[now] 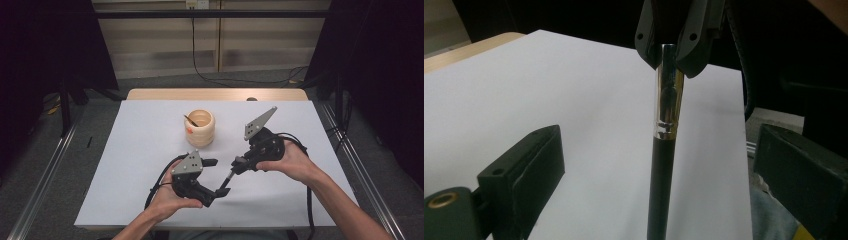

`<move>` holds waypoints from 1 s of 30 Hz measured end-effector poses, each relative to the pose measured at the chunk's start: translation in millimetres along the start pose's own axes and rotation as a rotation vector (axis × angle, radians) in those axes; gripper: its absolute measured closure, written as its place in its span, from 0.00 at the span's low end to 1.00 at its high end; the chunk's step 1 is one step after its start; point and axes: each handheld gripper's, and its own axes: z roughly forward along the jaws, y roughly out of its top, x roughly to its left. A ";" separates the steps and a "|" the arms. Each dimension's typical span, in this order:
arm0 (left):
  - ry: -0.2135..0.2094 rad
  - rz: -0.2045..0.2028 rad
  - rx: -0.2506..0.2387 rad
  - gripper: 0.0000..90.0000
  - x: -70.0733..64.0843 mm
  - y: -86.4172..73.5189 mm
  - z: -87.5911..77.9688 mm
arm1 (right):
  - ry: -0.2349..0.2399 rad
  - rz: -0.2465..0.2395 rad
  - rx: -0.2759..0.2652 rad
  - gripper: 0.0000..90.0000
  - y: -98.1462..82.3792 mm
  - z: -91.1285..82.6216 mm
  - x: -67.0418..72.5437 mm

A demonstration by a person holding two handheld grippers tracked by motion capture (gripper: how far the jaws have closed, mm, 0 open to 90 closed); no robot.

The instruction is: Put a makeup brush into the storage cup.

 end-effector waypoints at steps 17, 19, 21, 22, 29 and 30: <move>-0.044 0.012 0.028 0.65 5.3 9.6 10.6 | 0.000 -0.006 -0.011 0.86 1.9 1.9 -0.5; -0.051 0.003 0.022 0.72 6.1 9.2 10.5 | 0.001 -0.005 -0.009 0.86 2.1 1.8 0.5; -0.058 0.003 0.020 0.76 7.7 9.7 9.8 | 0.001 -0.005 -0.009 0.86 2.1 2.1 0.7; -0.061 0.000 0.018 0.79 7.7 9.7 9.7 | 0.001 -0.004 -0.010 0.86 2.2 2.2 0.7; -0.072 -0.003 0.022 0.87 7.0 8.8 10.0 | -0.001 -0.008 -0.013 0.86 2.2 3.2 0.0; -0.073 -0.001 0.021 0.87 6.6 8.6 10.1 | 0.002 -0.008 -0.015 0.86 2.1 3.3 0.1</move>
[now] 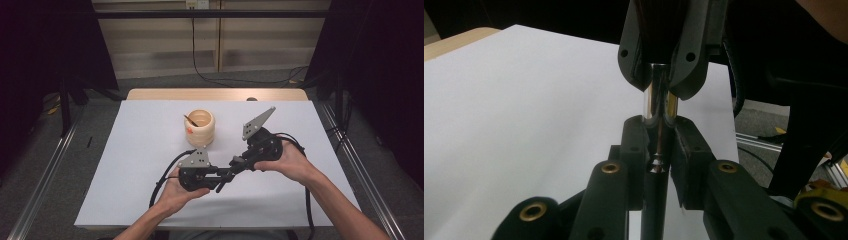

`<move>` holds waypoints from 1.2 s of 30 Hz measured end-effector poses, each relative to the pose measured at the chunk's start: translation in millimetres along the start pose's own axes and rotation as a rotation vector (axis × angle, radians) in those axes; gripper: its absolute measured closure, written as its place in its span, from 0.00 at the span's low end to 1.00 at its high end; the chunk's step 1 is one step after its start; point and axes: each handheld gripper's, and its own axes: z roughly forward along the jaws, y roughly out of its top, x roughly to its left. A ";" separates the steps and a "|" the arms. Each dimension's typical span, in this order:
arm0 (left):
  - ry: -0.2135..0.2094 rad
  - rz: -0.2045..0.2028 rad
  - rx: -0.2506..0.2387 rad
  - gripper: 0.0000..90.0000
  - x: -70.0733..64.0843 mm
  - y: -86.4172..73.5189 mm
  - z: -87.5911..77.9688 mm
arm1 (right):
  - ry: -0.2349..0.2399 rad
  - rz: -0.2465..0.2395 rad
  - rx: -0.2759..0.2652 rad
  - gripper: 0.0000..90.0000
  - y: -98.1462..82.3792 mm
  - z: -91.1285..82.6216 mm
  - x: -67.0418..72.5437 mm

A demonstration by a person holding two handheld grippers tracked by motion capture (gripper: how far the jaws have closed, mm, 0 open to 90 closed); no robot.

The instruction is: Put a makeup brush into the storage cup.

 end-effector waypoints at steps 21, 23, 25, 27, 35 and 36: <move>-0.012 0.004 0.007 0.87 -0.6 -0.5 0.0 | -0.001 -0.018 -0.032 0.77 -2.7 1.2 -0.1; -0.011 0.004 0.008 0.87 -0.5 -0.6 0.1 | -0.005 -0.014 -0.041 0.72 -4.0 1.0 -0.6; -0.013 0.002 0.005 0.87 -0.4 -0.4 -0.2 | -0.003 -0.008 -0.050 0.68 -5.4 0.7 -0.9; -0.012 0.000 0.002 0.87 0.0 -0.3 -0.6 | -0.007 -0.006 -0.063 0.63 -7.1 0.6 -1.2; 0.006 -0.009 -0.007 0.87 2.7 0.1 -4.8 | -0.025 -0.013 -0.129 0.46 -10.8 -2.8 0.8; 0.007 -0.013 -0.011 0.87 2.9 -0.1 -5.2 | -0.029 -0.015 -0.136 0.43 -11.5 -3.2 0.8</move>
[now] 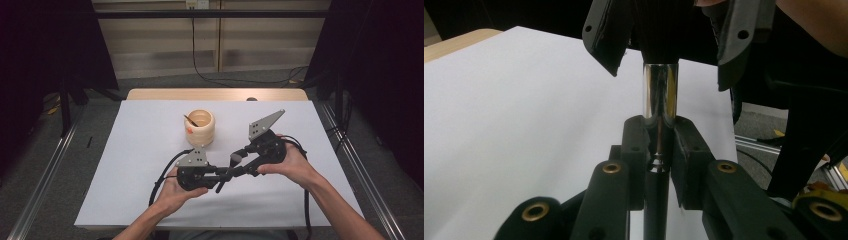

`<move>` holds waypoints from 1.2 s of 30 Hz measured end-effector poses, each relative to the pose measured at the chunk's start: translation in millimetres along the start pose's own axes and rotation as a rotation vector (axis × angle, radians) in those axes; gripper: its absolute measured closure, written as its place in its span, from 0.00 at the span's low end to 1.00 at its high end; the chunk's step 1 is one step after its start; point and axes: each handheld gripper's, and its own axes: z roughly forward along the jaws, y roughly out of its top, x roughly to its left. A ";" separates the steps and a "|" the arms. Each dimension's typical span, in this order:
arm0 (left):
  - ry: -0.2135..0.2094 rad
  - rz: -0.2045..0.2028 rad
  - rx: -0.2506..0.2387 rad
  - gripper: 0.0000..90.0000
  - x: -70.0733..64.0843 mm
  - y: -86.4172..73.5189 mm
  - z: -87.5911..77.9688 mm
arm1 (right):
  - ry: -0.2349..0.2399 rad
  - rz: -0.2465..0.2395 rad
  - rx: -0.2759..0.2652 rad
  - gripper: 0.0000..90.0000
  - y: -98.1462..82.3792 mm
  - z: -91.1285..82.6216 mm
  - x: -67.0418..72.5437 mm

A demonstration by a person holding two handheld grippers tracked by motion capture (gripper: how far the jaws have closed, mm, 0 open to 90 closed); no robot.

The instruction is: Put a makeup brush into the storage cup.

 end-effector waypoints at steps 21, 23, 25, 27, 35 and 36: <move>0.034 -0.021 -0.008 0.87 2.7 -1.6 -5.1 | -0.078 0.050 -0.199 0.01 -26.2 -8.8 2.5; 0.036 -0.024 -0.010 0.87 2.8 -2.0 -5.6 | -0.087 0.064 -0.201 0.01 -29.2 -10.0 2.1; 0.041 -0.025 -0.010 0.87 3.3 -2.2 -7.3 | -0.093 0.071 -0.221 0.01 -32.4 -11.6 1.9; 0.046 -0.026 -0.014 0.87 4.0 -1.8 -9.7 | -0.089 0.077 -0.231 0.01 -37.0 -12.1 1.7; 0.065 -0.035 -0.030 0.87 6.2 -1.3 -17.1 | -0.114 0.099 -0.277 0.01 -51.2 -18.1 5.4; 0.066 -0.038 -0.031 0.87 6.4 -1.2 -17.4 | -0.119 0.100 -0.278 0.01 -53.0 -18.8 6.2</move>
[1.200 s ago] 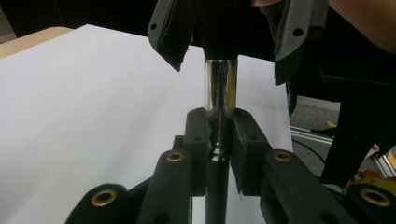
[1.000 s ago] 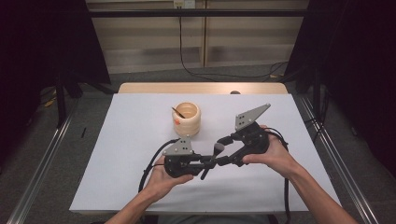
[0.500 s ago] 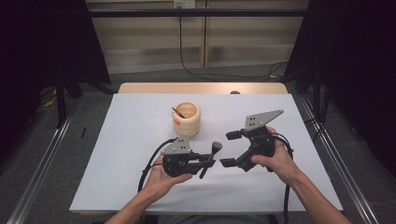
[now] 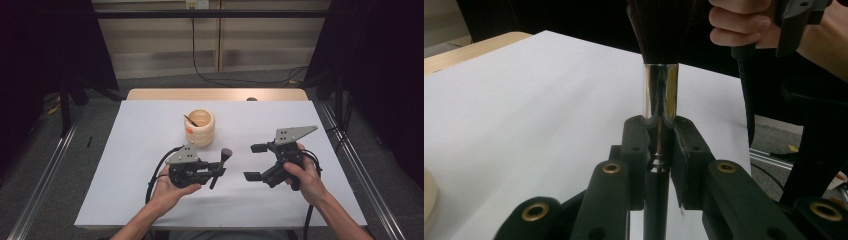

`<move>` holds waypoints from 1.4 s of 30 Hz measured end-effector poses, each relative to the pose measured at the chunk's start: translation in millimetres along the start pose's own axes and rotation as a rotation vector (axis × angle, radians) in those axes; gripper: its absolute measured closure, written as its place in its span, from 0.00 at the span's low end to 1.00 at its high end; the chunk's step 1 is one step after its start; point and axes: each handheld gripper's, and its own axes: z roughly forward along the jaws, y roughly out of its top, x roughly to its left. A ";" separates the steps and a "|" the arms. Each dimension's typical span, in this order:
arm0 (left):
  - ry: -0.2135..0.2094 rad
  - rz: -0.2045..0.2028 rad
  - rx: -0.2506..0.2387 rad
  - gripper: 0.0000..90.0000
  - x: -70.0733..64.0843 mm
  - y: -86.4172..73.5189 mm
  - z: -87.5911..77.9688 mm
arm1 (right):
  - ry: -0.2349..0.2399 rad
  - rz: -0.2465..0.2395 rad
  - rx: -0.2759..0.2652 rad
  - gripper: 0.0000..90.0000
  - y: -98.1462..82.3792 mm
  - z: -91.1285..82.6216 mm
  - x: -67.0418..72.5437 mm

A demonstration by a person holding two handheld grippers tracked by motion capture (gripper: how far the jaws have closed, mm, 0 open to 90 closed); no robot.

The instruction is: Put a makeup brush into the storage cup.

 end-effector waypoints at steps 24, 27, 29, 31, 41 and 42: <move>0.079 -0.025 -0.062 0.87 13.2 6.9 -30.6 | -0.165 0.019 -0.090 0.02 -43.6 -25.4 9.9; 0.096 -0.021 -0.072 0.87 16.5 10.6 -35.9 | -0.195 0.014 -0.099 0.02 -48.5 -28.4 11.8; 0.109 -0.025 -0.080 0.87 18.8 13.1 -39.7 | -0.214 0.011 -0.107 0.02 -53.0 -30.9 13.1; 0.121 -0.032 -0.089 0.87 21.7 14.9 -42.5 | -0.225 0.014 -0.113 0.02 -57.4 -34.1 14.0; 0.165 -0.045 -0.108 0.87 36.6 19.9 -51.8 | -0.243 0.040 -0.136 0.01 -72.2 -45.7 17.5; 0.168 -0.048 -0.108 0.87 37.8 19.8 -52.4 | -0.242 0.046 -0.137 0.01 -73.2 -46.2 17.4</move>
